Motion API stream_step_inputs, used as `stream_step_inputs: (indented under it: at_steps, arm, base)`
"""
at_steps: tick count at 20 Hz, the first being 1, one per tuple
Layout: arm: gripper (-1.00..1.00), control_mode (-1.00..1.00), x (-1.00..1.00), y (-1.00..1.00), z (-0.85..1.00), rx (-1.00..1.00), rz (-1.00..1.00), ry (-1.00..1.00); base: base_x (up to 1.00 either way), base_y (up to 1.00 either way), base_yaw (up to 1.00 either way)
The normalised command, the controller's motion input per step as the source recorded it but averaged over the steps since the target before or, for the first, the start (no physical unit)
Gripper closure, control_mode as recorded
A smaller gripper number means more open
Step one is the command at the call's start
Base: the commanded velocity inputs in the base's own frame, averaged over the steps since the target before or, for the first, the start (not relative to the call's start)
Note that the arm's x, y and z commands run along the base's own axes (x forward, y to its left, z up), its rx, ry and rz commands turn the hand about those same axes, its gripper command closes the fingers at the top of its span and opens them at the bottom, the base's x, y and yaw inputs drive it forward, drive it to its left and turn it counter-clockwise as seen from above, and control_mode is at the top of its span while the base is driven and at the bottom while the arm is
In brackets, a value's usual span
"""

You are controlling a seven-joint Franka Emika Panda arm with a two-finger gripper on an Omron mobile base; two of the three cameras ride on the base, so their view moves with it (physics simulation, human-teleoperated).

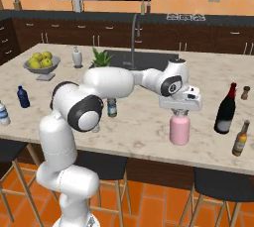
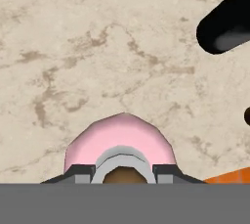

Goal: Move the plastic bottles in the middle to the plastics group, and the glass bottles in the middle to the glass group.

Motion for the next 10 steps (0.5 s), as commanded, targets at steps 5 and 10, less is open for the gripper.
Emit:
stream_step_inputs:
  at_steps: [5,10]
  arm:
    - [1.0,-1.0,-0.03,-0.81,-0.01,0.0,0.0,-0.01]
    - [1.0,-1.0,-0.06,-0.42,-0.03,-0.02,0.0,-0.08]
  base:
    - [0.0,0.0,0.0]
    - [0.0,0.0,0.0]
